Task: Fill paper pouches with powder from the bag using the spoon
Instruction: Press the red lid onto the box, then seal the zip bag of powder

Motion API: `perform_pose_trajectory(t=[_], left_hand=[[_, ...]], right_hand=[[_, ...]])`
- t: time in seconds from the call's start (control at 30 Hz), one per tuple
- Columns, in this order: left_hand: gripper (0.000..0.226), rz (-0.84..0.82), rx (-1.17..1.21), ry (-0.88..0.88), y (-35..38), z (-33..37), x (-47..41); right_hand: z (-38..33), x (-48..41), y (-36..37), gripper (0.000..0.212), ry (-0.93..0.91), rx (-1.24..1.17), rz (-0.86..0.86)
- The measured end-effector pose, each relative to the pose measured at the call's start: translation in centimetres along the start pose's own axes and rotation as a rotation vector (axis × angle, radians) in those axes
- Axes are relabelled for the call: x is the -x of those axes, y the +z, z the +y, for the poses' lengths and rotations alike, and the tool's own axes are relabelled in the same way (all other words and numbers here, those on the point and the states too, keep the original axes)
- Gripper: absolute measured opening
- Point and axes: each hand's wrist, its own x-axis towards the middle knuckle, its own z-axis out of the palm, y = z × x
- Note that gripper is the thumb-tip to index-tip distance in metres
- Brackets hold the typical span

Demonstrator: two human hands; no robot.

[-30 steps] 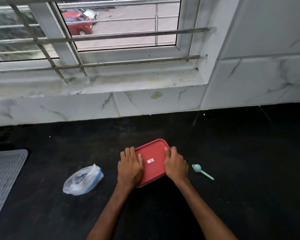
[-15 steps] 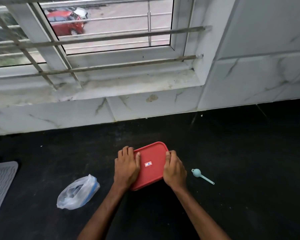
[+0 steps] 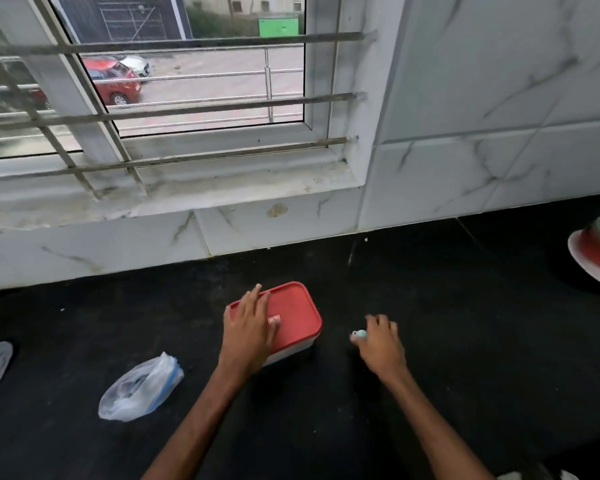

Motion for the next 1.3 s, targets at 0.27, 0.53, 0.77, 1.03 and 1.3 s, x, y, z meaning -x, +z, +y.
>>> perform_pose_trajectory(t=[0.27,0.53,0.77,1.03,1.3], left_hand=[[0.07,-0.086,-0.082,0.091,2.4,-0.7,3.6],[0.076,-0.113,-0.032,0.105,2.9,-1.0,1.3],[0.079,-0.15,-0.082,0.112,3.2,-1.6,1.0],[0.045,0.476,0.21,-0.186,-2.5,-9.7,4.9],[0.042,0.079,0.473,-1.096,-3.2,-25.1,13.4]], right_hand=[[-1.7,0.4,-1.0,0.018,-0.036,-0.038,0.178],[-10.7,-0.3,-4.1,0.026,-0.248,-0.269,0.345],[-13.7,-1.4,-0.7,0.041,-0.297,0.115,0.218],[-17.8,1.7,-1.1,0.04,-0.415,-0.162,0.309],[-28.7,8.0,8.6,0.052,-0.375,-0.201,-0.384]])
